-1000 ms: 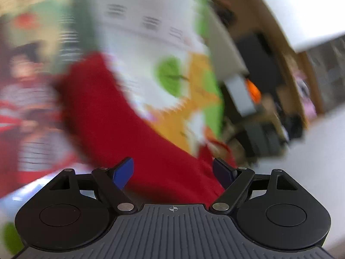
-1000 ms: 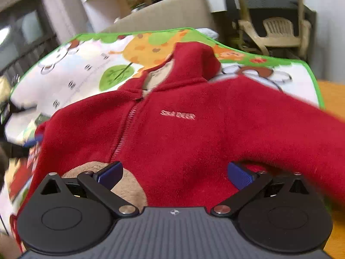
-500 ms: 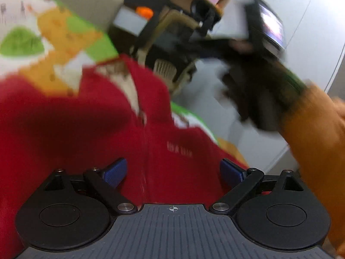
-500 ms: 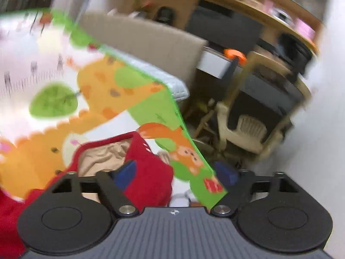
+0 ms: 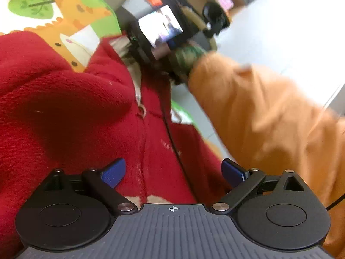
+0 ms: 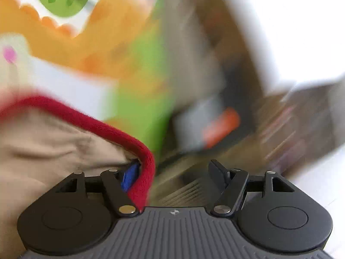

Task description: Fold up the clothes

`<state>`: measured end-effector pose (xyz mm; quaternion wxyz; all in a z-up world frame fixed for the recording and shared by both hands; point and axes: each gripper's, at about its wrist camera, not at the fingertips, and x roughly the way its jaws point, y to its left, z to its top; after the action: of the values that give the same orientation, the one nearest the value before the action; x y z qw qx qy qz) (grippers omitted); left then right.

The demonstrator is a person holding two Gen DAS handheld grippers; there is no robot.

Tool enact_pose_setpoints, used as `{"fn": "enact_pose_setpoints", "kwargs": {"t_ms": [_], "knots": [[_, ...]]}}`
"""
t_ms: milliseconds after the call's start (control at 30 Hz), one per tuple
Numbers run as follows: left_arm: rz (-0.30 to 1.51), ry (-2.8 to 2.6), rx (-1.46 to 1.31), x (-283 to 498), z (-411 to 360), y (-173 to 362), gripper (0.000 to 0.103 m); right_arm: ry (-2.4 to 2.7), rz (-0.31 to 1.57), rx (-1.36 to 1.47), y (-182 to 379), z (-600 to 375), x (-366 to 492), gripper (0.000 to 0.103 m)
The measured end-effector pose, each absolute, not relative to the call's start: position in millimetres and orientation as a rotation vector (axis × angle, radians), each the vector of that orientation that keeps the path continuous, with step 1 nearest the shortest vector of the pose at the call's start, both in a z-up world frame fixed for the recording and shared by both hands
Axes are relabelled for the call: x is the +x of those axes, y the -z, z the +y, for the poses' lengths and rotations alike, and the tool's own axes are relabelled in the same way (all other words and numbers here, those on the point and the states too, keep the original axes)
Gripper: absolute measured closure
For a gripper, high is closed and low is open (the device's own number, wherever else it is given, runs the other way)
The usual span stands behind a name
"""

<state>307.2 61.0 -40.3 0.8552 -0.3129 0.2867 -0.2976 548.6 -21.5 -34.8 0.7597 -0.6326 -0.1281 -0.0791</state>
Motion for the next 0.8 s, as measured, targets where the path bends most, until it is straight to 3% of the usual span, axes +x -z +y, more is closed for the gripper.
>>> {"fn": "enact_pose_setpoints", "kwargs": {"t_ms": [33,100,233,300,400,500,600,800], "knots": [[0.582,0.621,-0.675,304.8,64.1,39.7,0.005,0.238,-0.404,-1.308,15.5,-32.9,534.8,0.012],[0.567,0.609,-0.687,302.2,64.7,39.3,0.004,0.356,-0.440,-1.061,-37.2,-60.6,516.1,0.003],[0.534,0.593,-0.682,295.9,63.2,38.3,0.004,0.483,-0.287,-0.766,-75.5,-109.2,512.0,0.001],[0.568,0.577,-0.675,300.6,61.7,40.5,0.003,0.396,0.085,-0.842,-52.4,-116.6,542.8,0.001],[0.619,0.567,-0.750,310.2,72.9,47.2,0.003,0.205,0.458,-0.646,-30.2,-140.3,549.1,0.010],[0.604,0.582,-0.778,306.0,77.4,47.9,0.003,0.130,0.483,-0.467,-53.4,-160.1,496.8,0.008],[0.600,0.591,-0.779,308.9,78.5,49.0,0.001,0.010,0.438,-0.326,-94.1,-187.4,414.8,0.000],[0.619,0.610,-0.764,322.0,79.2,50.7,0.001,0.132,0.213,-0.343,-185.2,-264.7,247.8,0.000]]}}
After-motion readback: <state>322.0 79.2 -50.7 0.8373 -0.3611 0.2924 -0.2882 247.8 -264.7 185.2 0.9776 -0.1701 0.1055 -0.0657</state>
